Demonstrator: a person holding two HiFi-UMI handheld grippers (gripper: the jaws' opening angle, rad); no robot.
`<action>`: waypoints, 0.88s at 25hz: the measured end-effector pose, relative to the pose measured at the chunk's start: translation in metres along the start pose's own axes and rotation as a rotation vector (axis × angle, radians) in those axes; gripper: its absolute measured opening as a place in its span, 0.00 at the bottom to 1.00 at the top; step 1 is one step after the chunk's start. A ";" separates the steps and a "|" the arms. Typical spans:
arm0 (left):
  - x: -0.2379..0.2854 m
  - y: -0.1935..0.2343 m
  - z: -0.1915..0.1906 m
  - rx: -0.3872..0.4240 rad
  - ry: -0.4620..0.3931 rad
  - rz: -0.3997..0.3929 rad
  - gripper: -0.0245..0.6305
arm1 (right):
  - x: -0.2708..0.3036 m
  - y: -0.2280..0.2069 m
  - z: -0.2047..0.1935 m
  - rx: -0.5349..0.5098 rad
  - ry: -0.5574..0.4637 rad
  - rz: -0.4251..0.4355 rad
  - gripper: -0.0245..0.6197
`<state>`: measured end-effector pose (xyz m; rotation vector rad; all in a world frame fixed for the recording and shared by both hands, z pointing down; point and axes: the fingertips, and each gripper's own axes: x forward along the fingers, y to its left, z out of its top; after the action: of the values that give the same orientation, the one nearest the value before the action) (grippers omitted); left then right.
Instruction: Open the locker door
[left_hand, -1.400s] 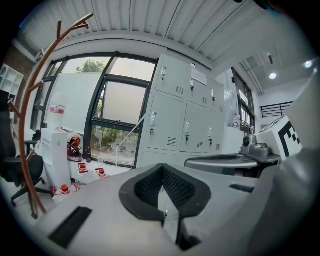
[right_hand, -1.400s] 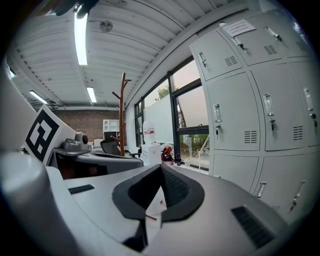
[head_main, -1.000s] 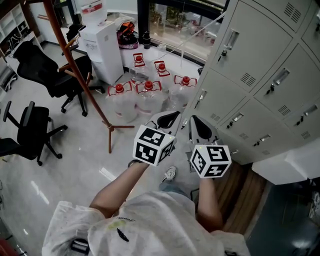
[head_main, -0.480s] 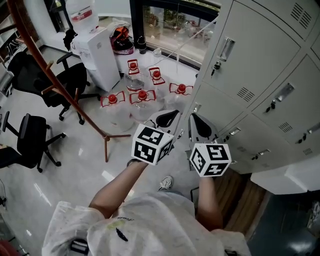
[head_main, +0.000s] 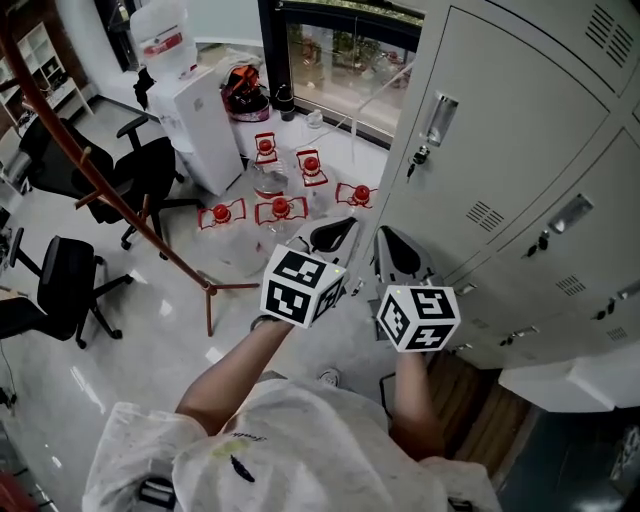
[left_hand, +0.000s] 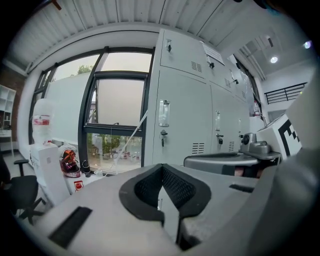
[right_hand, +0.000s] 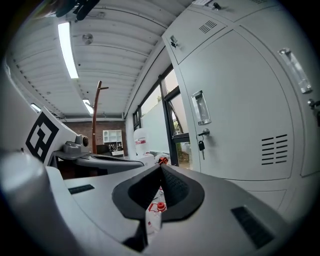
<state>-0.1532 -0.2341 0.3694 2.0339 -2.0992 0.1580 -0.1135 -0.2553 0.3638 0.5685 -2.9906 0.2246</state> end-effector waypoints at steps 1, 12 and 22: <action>0.004 0.000 0.001 0.000 0.002 0.000 0.04 | 0.001 -0.004 0.002 0.002 -0.004 0.000 0.04; 0.043 -0.004 0.003 -0.008 0.012 -0.077 0.04 | 0.011 -0.039 0.014 -0.021 -0.035 -0.087 0.04; 0.082 0.020 0.018 -0.008 0.002 -0.204 0.04 | 0.044 -0.071 0.034 -0.035 -0.060 -0.244 0.04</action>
<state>-0.1768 -0.3172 0.3724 2.2245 -1.8728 0.1187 -0.1298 -0.3422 0.3447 0.9421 -2.9367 0.1389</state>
